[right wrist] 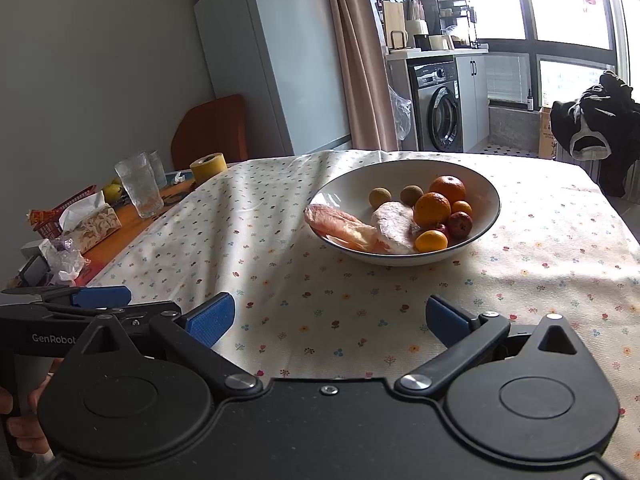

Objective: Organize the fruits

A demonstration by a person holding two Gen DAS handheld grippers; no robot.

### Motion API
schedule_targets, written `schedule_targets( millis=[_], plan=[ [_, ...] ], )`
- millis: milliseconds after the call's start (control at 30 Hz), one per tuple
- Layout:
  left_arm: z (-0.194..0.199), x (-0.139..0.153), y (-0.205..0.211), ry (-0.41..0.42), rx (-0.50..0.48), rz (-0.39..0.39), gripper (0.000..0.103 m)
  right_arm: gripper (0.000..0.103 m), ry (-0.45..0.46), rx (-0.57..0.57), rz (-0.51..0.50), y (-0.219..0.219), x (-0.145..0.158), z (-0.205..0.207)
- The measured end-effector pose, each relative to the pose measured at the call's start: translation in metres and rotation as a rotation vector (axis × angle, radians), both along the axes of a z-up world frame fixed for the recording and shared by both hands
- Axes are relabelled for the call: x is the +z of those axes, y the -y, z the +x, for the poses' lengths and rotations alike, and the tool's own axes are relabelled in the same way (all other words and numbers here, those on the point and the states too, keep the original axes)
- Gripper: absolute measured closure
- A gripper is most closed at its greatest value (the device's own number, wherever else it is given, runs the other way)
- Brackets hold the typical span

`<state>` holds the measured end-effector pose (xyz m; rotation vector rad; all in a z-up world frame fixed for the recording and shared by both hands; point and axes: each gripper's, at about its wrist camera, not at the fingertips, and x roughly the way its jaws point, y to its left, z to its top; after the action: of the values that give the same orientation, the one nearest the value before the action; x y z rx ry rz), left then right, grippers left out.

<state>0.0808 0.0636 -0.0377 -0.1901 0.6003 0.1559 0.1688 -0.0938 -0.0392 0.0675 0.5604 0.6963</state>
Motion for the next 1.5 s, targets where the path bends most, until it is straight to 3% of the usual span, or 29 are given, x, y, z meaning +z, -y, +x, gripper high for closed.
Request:
schedule_targets(
  millis=[500,700,1500],
  plan=[
    [-0.037,0.022,0.008,0.031,-0.033,0.024,0.011,0.0,0.06,0.005,0.003,0.017,0.029,-0.036],
    [-0.051,0.026,0.01,0.049,-0.036,0.037,0.008,0.0,0.031,0.016,0.014,0.024,0.032,-0.048],
    [-0.06,0.035,0.008,0.06,-0.035,0.016,0.006,0.0,0.075,0.018,0.013,0.035,0.044,-0.065]
  ],
)
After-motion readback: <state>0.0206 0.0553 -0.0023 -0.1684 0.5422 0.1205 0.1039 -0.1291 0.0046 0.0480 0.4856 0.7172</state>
